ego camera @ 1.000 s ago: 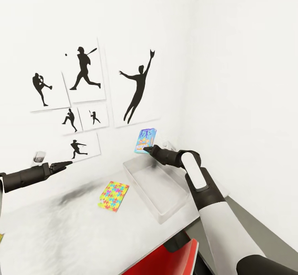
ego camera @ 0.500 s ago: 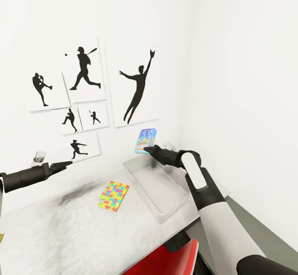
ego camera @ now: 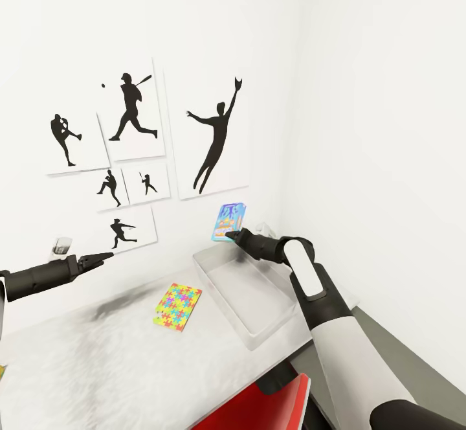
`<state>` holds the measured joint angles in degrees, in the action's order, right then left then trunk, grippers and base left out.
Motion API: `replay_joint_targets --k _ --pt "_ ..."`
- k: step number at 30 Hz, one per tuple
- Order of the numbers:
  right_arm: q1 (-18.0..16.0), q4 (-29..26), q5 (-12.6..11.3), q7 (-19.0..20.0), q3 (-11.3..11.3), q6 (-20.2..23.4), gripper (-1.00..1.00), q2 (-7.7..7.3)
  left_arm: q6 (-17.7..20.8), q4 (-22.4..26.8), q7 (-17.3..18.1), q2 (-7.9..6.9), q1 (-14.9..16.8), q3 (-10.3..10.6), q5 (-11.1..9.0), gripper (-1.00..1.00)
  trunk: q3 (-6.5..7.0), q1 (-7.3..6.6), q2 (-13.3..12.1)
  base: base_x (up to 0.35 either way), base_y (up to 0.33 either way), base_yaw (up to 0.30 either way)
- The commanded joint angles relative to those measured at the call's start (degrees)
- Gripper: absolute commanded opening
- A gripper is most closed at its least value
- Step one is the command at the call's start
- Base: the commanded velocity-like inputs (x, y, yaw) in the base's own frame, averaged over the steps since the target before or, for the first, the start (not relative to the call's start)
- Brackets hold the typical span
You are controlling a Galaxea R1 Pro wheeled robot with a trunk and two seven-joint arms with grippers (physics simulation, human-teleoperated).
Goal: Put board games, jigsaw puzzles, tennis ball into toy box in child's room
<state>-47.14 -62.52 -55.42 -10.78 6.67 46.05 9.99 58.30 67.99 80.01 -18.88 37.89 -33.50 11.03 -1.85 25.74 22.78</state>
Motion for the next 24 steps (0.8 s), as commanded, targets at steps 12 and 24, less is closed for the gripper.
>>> replay_joint_targets --k 12,24 --pt "-0.05 13.40 -10.11 -0.63 -3.03 -5.91 -1.00 0.01 0.56 0.00 0.50 -0.07 0.08 -0.25 0.60 1.00 -0.14 0.04 0.14 0.000 0.000 0.000" --pt "-1.47 15.31 -11.19 -0.92 -3.36 -9.87 -1.00 0.01 0.97 -0.29 0.93 -0.40 0.08 -0.34 0.41 1.00 -0.14 0.04 0.14 0.000 0.000 0.000"
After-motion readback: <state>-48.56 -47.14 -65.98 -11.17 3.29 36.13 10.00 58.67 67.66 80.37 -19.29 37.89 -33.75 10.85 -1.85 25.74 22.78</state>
